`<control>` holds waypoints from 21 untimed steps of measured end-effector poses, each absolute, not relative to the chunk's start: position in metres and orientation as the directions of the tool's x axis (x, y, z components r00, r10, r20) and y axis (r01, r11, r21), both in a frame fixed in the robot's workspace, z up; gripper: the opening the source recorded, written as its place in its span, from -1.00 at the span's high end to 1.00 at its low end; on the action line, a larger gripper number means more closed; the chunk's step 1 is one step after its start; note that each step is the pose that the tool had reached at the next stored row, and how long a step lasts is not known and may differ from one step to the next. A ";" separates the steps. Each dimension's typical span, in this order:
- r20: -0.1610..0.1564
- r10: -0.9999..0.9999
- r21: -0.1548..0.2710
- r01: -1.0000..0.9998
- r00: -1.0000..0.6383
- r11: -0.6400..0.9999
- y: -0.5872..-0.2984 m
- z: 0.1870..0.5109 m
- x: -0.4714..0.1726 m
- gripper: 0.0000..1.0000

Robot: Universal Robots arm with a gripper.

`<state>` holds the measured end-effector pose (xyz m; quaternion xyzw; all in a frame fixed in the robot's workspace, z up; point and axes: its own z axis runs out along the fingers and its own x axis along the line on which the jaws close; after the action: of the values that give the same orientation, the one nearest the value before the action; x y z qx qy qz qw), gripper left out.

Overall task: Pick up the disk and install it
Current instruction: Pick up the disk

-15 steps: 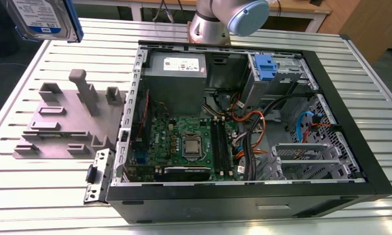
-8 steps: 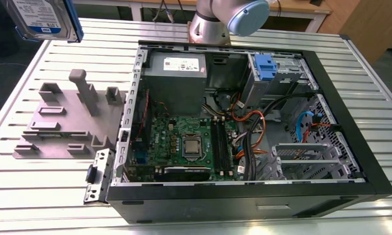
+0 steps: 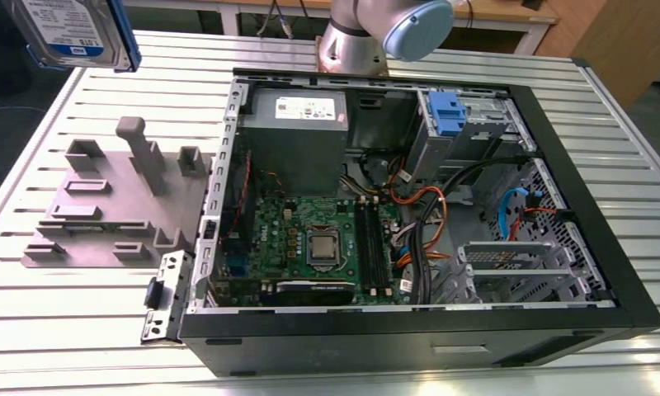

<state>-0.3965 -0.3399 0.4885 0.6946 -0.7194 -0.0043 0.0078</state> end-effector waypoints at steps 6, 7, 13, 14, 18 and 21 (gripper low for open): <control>0.005 -0.999 0.017 -0.999 -0.035 0.035 -0.342 0.488 -0.397 0.26; 0.005 -0.999 0.017 -0.999 -0.035 0.035 -0.343 0.488 -0.397 0.26; 0.005 -0.999 0.017 -0.999 -0.035 0.035 -0.349 0.489 -0.396 0.26; 0.005 -0.999 0.017 -0.999 -0.035 0.035 -0.351 0.489 -0.396 0.26; 0.005 -0.999 0.017 -0.999 -0.035 0.035 -0.353 0.488 -0.394 0.26; 0.005 -0.999 0.017 -0.999 -0.035 0.035 -0.354 0.488 -0.390 0.26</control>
<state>-0.3897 -0.3538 0.4885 0.6946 -0.7194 -0.0042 0.0077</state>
